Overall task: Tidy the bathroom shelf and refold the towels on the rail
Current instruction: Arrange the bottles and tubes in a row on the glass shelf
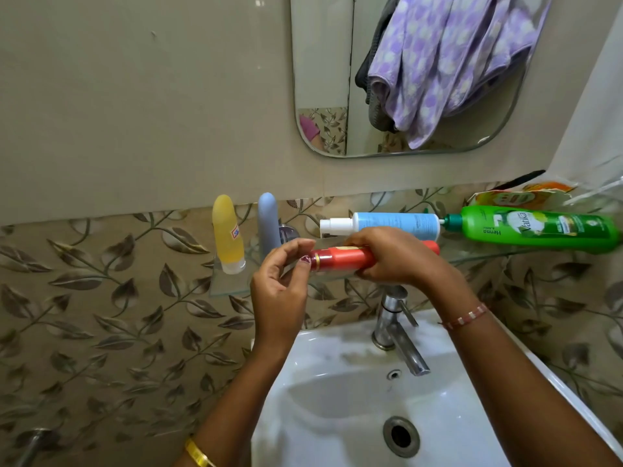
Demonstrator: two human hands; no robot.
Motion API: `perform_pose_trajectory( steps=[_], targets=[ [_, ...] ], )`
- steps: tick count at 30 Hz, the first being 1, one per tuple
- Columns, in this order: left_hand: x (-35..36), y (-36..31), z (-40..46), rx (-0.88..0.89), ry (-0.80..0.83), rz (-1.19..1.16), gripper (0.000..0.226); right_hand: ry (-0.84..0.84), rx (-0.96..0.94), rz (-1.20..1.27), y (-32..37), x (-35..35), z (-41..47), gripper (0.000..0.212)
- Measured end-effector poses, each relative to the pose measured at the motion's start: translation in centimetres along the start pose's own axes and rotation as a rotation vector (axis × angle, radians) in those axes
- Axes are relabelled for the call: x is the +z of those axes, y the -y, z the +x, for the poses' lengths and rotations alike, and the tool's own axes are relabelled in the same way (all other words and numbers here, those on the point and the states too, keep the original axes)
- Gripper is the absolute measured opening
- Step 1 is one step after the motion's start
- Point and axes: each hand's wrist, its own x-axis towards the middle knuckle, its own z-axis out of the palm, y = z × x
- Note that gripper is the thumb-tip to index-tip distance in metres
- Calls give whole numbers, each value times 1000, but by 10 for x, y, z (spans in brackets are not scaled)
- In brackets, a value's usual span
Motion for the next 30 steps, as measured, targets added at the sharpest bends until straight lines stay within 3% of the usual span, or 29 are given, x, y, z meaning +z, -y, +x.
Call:
perform_pose_trajectory(
  steps=[3, 7, 18, 23, 27, 30],
  targets=[
    [3, -7, 2, 33, -9, -48, 24, -70, -18, -3, -1, -2, 0, 35],
    [8, -15, 6, 45, -41, -114, 24, -171, -57, 189, -3, -8, 2, 35],
    [23, -1, 18, -198, 41, -131, 29, -288, -41, 555, -21, -14, 13, 38],
    [39, 3, 26, -294, 136, -100, 26, -431, 10, 904, -28, -17, 12, 24],
    [49, 7, 34, -194, 218, 48, 29, -445, 36, 1315, -28, -14, 13, 19],
    [55, 8, 41, -150, 273, 86, 36, -428, 51, 1419, -26, -10, 17, 16]
  ],
)
